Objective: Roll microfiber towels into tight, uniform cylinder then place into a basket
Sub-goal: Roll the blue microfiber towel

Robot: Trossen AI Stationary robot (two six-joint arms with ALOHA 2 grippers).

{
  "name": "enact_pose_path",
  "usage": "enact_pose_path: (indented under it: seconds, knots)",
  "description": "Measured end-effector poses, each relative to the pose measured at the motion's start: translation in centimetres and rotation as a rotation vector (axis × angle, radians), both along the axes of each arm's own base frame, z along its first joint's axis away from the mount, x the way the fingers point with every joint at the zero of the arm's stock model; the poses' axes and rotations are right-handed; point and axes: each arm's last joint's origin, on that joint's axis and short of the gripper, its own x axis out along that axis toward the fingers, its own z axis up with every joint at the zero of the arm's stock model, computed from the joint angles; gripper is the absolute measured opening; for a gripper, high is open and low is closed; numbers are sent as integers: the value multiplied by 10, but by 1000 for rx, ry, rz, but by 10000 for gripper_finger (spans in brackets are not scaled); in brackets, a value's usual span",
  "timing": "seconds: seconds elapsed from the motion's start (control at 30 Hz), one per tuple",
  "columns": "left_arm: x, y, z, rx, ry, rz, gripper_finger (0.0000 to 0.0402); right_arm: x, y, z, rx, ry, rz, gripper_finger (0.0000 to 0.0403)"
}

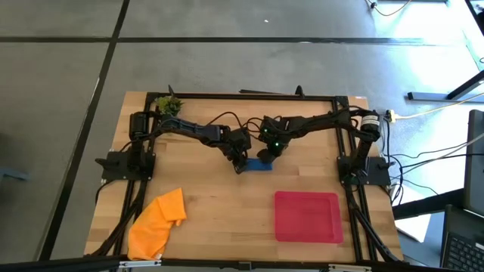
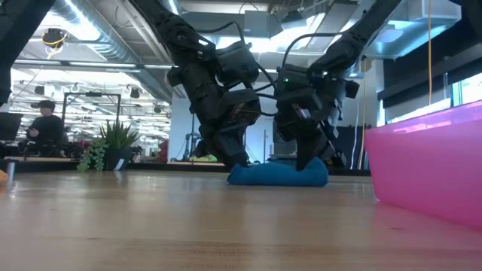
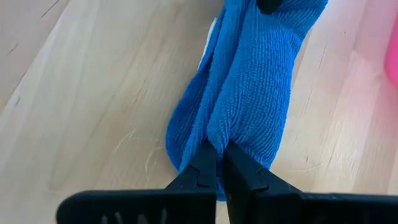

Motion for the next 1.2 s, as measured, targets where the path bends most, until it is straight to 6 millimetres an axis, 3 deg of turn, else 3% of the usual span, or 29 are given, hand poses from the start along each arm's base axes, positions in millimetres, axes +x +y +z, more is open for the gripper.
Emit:
enact_pose_path:
  seconds: [0.43,1.2]
  knots:
    - [0,0,0,24,3,3,0,2,3,-2,-33,7,-1,28]
    - [-1,0,0,30,10,4,0,5,2,-2,-2,-15,-45,31]
